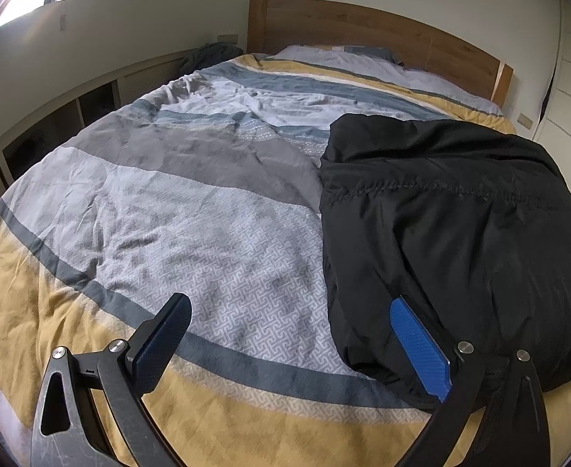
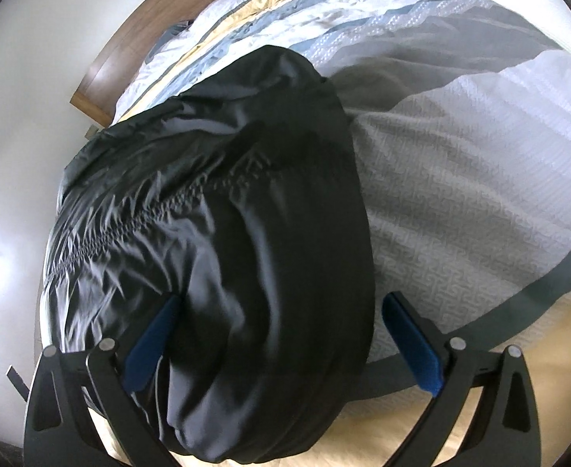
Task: Fold large clothes
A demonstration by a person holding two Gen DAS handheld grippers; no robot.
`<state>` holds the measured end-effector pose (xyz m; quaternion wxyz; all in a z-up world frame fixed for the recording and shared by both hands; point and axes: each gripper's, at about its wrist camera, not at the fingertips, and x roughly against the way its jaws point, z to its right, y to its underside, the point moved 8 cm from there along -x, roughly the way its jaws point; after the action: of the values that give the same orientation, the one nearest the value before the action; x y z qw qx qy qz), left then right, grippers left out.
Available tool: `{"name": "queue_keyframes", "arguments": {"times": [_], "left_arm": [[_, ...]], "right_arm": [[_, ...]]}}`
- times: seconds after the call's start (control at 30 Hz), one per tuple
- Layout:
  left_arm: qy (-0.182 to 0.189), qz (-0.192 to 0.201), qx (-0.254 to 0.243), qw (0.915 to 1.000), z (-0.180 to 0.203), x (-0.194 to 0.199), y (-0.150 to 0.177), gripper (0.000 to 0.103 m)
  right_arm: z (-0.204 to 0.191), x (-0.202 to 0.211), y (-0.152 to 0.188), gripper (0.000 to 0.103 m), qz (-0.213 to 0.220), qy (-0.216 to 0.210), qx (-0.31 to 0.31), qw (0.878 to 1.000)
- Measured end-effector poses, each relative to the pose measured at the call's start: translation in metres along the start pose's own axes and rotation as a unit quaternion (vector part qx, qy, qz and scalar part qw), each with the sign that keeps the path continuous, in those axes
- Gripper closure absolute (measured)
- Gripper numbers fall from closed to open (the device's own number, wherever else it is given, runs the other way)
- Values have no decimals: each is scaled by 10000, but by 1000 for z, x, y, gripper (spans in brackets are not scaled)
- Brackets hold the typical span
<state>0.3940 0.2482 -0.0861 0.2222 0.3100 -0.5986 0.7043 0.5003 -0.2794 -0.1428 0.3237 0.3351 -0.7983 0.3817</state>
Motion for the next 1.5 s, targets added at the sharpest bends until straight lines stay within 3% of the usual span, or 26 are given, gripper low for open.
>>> {"name": "queue_keyframes", "arguments": {"times": [0.23, 0.4, 0.53, 0.63, 0.83, 0.93, 1.0, 1.07, 1.27, 1.4, 1.47, 1.5], "left_arm": [[354, -22, 276, 9990, -1, -4, -9, 1], [992, -173, 910, 9907, -10, -15, -24, 1], [1511, -521, 1231, 9794, -5, -41, -34, 1], [2020, -821, 1477, 9647, 6, -62, -33, 1], [2664, -1253, 1926, 9361, 22, -97, -22, 1], [3212, -1510, 2190, 9089, 37, -105, -18, 1], [3586, -1663, 2266, 8902, 54, -106, -18, 1], [3899, -1699, 2185, 8783, 70, -101, -19, 1], [3923, -1890, 2011, 8774, 87, -111, -7, 1], [3787, -1945, 1925, 8841, 101, -112, -11, 1], [3804, -1857, 1945, 8849, 108, -108, -12, 7], [3850, -1813, 1968, 8833, 110, -106, -13, 17]], "right_arm": [[2, -6, 0, 0, -88, -185, -43, 9998], [3, -7, 0, 0, -160, -307, -9, 9994], [3, -11, 3, 0, -267, -450, -6, 9986], [7, -16, 5, 0, -399, -657, -131, 9970], [14, -30, 9, 0, -667, -1098, -440, 9907], [12, -40, 10, 0, -766, -1300, -432, 9876], [1, -50, 13, 0, -1011, -1712, -607, 9781], [-14, -58, 15, 0, -1147, -1923, -515, 9732], [-26, -73, 19, 0, -1279, -2265, -246, 9653], [-28, -80, 18, 0, -1179, -2221, -284, 9675], [-33, -81, 20, 0, -1209, -2253, -231, 9665], [-37, -81, 20, 0, -1186, -2277, -192, 9663]]}}
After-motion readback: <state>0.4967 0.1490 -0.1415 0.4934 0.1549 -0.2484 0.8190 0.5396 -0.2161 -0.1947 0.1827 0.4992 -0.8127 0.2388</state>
